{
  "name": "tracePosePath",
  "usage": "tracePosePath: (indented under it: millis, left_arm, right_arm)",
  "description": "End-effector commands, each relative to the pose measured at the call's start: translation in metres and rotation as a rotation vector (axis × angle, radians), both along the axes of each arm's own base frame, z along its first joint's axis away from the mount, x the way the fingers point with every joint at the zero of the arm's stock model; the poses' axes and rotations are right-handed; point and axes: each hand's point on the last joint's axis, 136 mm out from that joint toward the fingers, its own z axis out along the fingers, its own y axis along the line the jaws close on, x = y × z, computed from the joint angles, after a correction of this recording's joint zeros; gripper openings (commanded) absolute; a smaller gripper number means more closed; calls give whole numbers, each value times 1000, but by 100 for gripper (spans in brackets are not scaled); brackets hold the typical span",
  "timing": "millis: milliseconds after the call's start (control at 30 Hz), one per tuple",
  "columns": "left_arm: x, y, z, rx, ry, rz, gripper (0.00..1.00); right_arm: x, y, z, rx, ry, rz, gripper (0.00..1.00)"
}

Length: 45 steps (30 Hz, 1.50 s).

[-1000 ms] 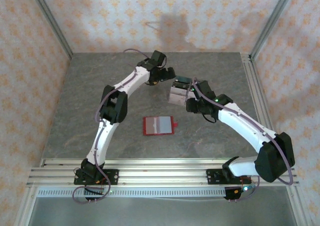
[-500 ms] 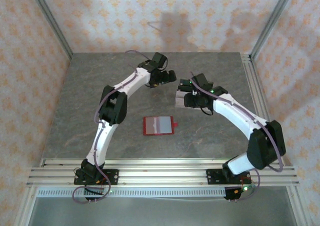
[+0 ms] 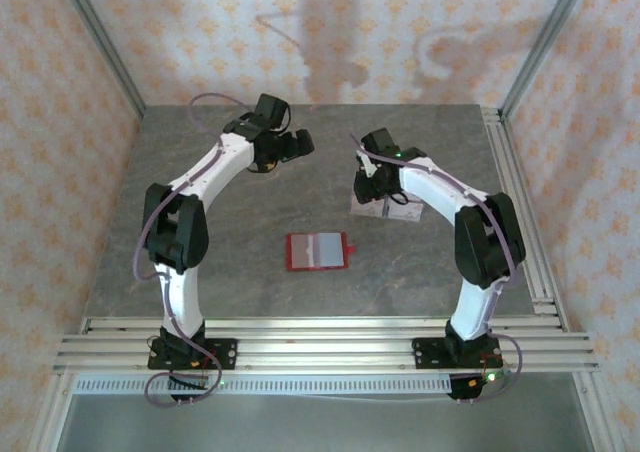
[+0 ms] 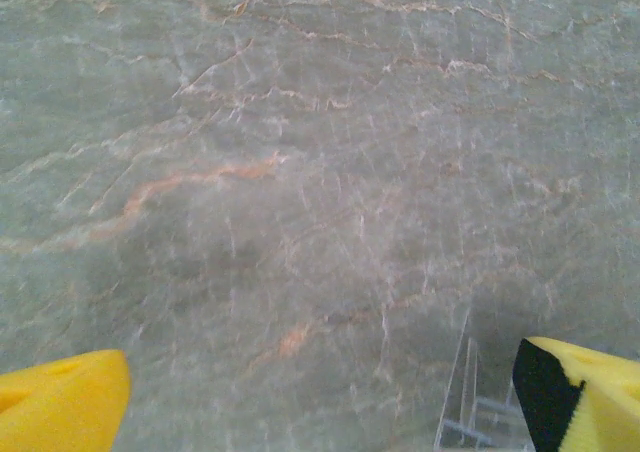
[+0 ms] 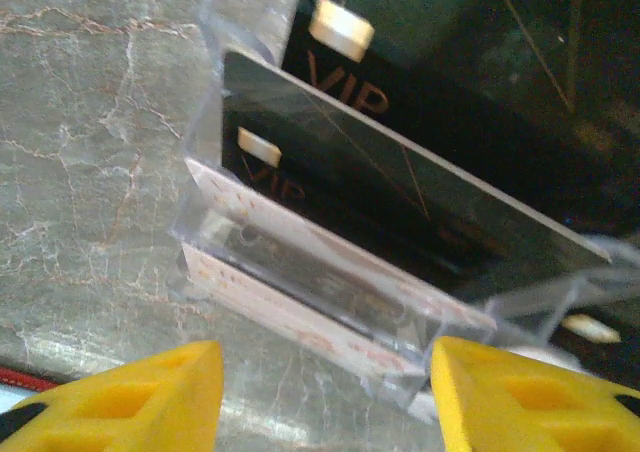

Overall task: Put the credit cards into the card holder
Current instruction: Pick up the credit card from the storage box.

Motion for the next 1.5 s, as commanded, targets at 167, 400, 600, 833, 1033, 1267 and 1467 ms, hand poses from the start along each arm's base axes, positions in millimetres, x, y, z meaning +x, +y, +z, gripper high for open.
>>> tracePosePath:
  millis: [167, 400, 600, 833, 1033, 1267, 1467]
  left_arm:
    - [-28, 37, 17, 2, -40, 53, 100]
    - [-40, 53, 23, -8, -48, 78, 100]
    - [-43, 56, 25, -10, -48, 82, 100]
    - [-46, 57, 25, -11, -48, 80, 100]
    - [-47, 58, 21, -18, -42, 86, 100]
    - [-47, 58, 21, -26, -42, 87, 100]
    - [-47, 58, 19, -25, -39, 88, 100]
  right_arm:
    - [5, 10, -19, -91, -1, 211, 53]
    - [8, 13, -23, -128, -34, 251, 51]
    - [5, 17, -20, -153, -68, 270, 51]
    - [15, 11, -28, -221, -88, 274, 51]
    - [20, 7, -37, -275, -85, 301, 51]
    - [14, 10, -48, -291, -50, 332, 47]
    - [11, 17, -43, -252, -49, 332, 36]
